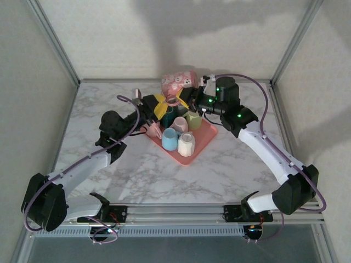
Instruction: Turn the mug right side up
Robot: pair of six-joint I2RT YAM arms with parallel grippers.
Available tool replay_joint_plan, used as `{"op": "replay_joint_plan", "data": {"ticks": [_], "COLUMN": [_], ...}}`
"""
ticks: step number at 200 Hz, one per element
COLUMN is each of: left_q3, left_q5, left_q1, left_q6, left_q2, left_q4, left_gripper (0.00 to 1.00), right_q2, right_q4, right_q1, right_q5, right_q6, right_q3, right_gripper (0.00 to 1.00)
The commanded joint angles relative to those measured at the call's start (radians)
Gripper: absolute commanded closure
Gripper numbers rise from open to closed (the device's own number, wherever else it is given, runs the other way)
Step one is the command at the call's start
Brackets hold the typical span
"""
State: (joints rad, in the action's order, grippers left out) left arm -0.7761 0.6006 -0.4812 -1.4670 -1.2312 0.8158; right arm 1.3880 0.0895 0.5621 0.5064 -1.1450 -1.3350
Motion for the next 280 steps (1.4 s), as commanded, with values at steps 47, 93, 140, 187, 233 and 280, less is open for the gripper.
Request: {"op": "replay_joint_plan", "data": {"ticks": [47,93,140,187,233,280], "left_q3": [-0.027,-0.044,0.015,-0.015,0.003,0.013], "left_q5": [-0.022,-0.032,-0.047,-0.050,-0.054,-0.072], "left_q1": [-0.020,-0.020,-0.022,-0.030,-0.030,-0.029], "left_q6": [0.019,0.017,-0.174,-0.172,-0.170,-0.159], "left_q2": [0.006,0.013,-0.041,-0.056,-0.072,-0.086], "left_q4": [-0.103,-0.171,0.155,0.166,0.197,0.211], "left_gripper": [0.41,0.38,0.42,0.52,0.56,0.64], "right_q2": [-0.018,-0.006,0.000,0.005,0.010,-0.004], "right_q4": [-0.166,-0.177,-0.180,-0.206,-0.206,-0.187], "right_q1": [0.004,0.008,0.024,0.033,0.038,0.039], "right_q5": [0.038,0.043,0.053,0.059,0.084,0.089], "right_q6": [-0.006,-0.019,-0.021,-0.045,-0.054,-0.042], "right_q3": [-0.018,-0.017,-0.010,0.007,0.003,0.020], "right_gripper": [1.00,1.00,1.00,1.00,1.00,1.00]}}
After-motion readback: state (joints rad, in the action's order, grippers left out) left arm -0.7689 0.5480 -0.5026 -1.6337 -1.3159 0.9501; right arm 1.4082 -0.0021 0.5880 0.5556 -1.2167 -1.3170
